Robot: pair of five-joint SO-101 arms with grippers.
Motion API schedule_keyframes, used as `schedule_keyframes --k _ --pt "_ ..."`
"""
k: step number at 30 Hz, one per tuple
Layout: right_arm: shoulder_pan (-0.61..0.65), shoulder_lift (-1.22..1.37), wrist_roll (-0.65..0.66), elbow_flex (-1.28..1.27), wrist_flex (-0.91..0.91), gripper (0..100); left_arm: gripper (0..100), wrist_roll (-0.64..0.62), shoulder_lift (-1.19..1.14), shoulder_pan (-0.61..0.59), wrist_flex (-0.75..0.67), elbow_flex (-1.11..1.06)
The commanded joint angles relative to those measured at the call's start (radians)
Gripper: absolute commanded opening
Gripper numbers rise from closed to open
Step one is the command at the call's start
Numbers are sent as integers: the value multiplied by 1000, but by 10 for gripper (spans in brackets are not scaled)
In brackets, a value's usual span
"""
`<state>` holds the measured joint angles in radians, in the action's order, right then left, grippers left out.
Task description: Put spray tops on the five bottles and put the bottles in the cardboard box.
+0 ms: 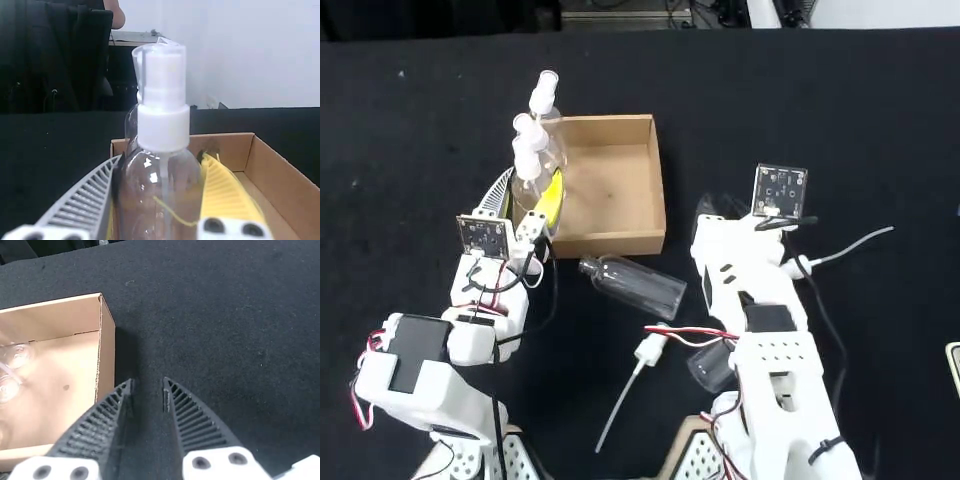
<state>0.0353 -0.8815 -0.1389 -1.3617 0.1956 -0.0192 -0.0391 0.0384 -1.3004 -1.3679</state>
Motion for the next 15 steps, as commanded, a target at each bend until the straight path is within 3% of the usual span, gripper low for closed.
schedule_keyframes --k 1,5,15 --pt "-15 -30 2 4 -31 74 126 -2 5 -10 -29 48" --pt "-15 -30 2 4 -31 74 271 -8 2 -10 -26 42" --pt "-15 -30 2 4 -31 74 283 0 5 -12 -29 -10"
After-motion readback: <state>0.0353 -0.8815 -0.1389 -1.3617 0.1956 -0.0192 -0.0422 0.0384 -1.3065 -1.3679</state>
